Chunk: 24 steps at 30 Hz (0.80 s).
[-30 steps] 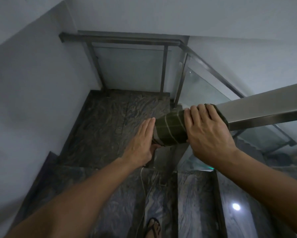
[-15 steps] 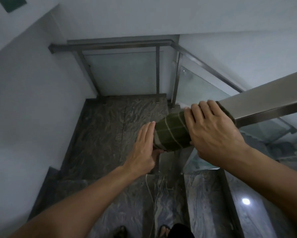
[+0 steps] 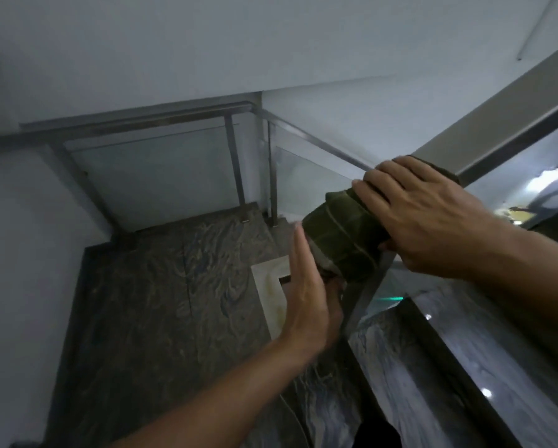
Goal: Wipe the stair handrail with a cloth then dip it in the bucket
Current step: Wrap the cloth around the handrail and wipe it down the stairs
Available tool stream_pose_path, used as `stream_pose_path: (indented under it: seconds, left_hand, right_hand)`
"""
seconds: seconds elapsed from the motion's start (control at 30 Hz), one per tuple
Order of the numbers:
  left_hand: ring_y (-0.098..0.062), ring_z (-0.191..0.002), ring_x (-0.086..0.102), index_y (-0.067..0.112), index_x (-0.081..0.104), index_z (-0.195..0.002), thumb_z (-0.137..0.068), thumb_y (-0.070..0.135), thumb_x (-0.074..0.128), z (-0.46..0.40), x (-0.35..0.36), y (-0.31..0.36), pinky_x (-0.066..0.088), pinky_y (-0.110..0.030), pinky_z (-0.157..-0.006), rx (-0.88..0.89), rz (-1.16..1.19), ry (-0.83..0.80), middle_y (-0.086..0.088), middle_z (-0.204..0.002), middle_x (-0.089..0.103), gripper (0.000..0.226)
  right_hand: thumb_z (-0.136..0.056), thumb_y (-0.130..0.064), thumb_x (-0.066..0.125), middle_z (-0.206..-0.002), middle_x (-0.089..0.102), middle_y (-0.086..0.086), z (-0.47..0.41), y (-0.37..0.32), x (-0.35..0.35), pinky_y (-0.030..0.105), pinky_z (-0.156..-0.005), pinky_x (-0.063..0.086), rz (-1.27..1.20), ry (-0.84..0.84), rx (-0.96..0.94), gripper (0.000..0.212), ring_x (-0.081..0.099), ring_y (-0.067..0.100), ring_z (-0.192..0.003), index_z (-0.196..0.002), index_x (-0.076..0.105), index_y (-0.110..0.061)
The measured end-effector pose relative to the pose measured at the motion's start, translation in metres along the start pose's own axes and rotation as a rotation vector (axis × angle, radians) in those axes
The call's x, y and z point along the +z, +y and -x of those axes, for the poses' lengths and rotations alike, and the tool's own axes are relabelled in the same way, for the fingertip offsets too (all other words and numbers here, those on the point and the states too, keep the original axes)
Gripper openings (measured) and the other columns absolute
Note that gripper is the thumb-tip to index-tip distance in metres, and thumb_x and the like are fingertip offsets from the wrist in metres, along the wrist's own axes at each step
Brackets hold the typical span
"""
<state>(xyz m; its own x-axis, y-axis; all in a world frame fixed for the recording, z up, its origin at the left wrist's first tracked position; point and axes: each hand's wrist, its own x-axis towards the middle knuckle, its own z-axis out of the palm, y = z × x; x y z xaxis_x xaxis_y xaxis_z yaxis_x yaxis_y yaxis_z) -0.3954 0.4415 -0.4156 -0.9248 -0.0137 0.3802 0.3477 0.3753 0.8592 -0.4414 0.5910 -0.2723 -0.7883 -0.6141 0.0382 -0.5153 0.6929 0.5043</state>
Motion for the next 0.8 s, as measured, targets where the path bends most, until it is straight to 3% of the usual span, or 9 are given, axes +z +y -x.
stream_pose_path:
  seconds: [0.1,0.33,0.4,0.47,0.53,0.63,0.7,0.8]
  left_hand:
    - [-0.022,-0.148,0.017,0.031,-0.014,-0.150,-0.087,0.036,0.048,0.008,0.004,-0.017,0.028,-0.051,-0.115,-0.068,0.076,-0.018,-0.006,-0.162,0.007,0.089]
    - [-0.023,-0.149,0.015,0.025,-0.017,-0.151,-0.088,0.015,0.061,0.019,0.005,-0.057,0.028,-0.053,-0.114,-0.061,0.054,-0.099,-0.007,-0.162,0.006,0.101]
    - [-0.019,-0.148,0.017,0.029,-0.016,-0.151,-0.089,0.020,0.061,0.023,0.004,-0.065,0.029,-0.045,-0.116,-0.091,0.124,-0.148,-0.002,-0.162,0.007,0.099]
    - [-0.016,-0.148,0.018,0.033,-0.015,-0.150,-0.092,0.019,0.058,0.025,0.001,-0.070,0.027,-0.024,-0.115,-0.118,0.147,-0.195,0.004,-0.162,0.006,0.095]
    - [-0.016,-0.149,0.010,0.029,-0.016,-0.150,-0.091,0.013,0.060,0.028,-0.002,-0.078,0.016,-0.015,-0.115,-0.103,0.124,-0.241,0.004,-0.163,-0.002,0.098]
    - [-0.019,-0.149,-0.008,0.011,-0.014,-0.151,-0.085,0.019,0.066,0.034,-0.006,-0.086,-0.002,-0.030,-0.120,-0.039,0.053,-0.281,-0.006,-0.162,-0.012,0.103]
    - [-0.022,-0.150,-0.006,0.011,-0.011,-0.152,-0.084,0.022,0.067,0.032,-0.006,-0.085,0.004,-0.044,-0.122,-0.088,0.091,-0.304,-0.010,-0.162,-0.008,0.104]
    - [-0.025,-0.150,0.008,0.017,-0.007,-0.152,-0.086,0.020,0.060,0.029,-0.005,-0.083,0.020,-0.052,-0.118,-0.135,0.162,-0.286,-0.010,-0.162,0.003,0.095]
  right_hand:
    - [-0.076,-0.042,0.065,-0.141,0.046,0.023,-0.001,-0.020,-0.001,0.052,-0.114,0.024,0.003,-0.011,0.020,0.082,0.041,0.040,-0.132,-0.142,0.034,-0.005]
    - [-0.073,-0.021,0.069,-0.152,0.032,0.020,-0.005,-0.063,0.001,0.050,-0.116,0.014,-0.020,-0.068,0.110,0.087,0.025,0.037,-0.142,-0.147,0.024,-0.009]
    - [-0.073,-0.018,0.066,-0.154,0.027,0.019,-0.007,-0.072,0.001,0.050,-0.117,0.012,-0.019,-0.101,0.122,0.088,0.020,0.036,-0.144,-0.149,0.020,-0.010]
    - [-0.073,-0.018,0.064,-0.155,0.025,0.019,-0.009,-0.079,0.001,0.050,-0.117,0.011,-0.020,-0.110,0.134,0.088,0.017,0.035,-0.145,-0.149,0.019,-0.010]
    - [-0.074,-0.020,0.057,-0.155,0.025,0.019,-0.010,-0.086,0.001,0.049,-0.117,0.010,-0.029,-0.111,0.126,0.084,0.017,0.035,-0.145,-0.149,0.019,-0.010]
    - [-0.077,-0.021,0.057,-0.156,0.023,0.019,-0.013,-0.094,0.003,0.052,-0.118,0.014,-0.029,-0.121,0.117,0.084,0.015,0.035,-0.145,-0.149,0.016,-0.009]
    - [-0.080,-0.024,0.056,-0.157,0.020,0.018,-0.014,-0.096,0.004,0.052,-0.118,0.015,-0.028,-0.125,0.118,0.082,0.012,0.034,-0.146,-0.150,0.014,-0.009]
    - [-0.084,-0.029,0.045,-0.158,0.017,0.018,-0.012,-0.098,0.003,0.050,-0.119,0.010,-0.022,-0.107,0.111,0.077,0.009,0.034,-0.147,-0.151,0.012,-0.010]
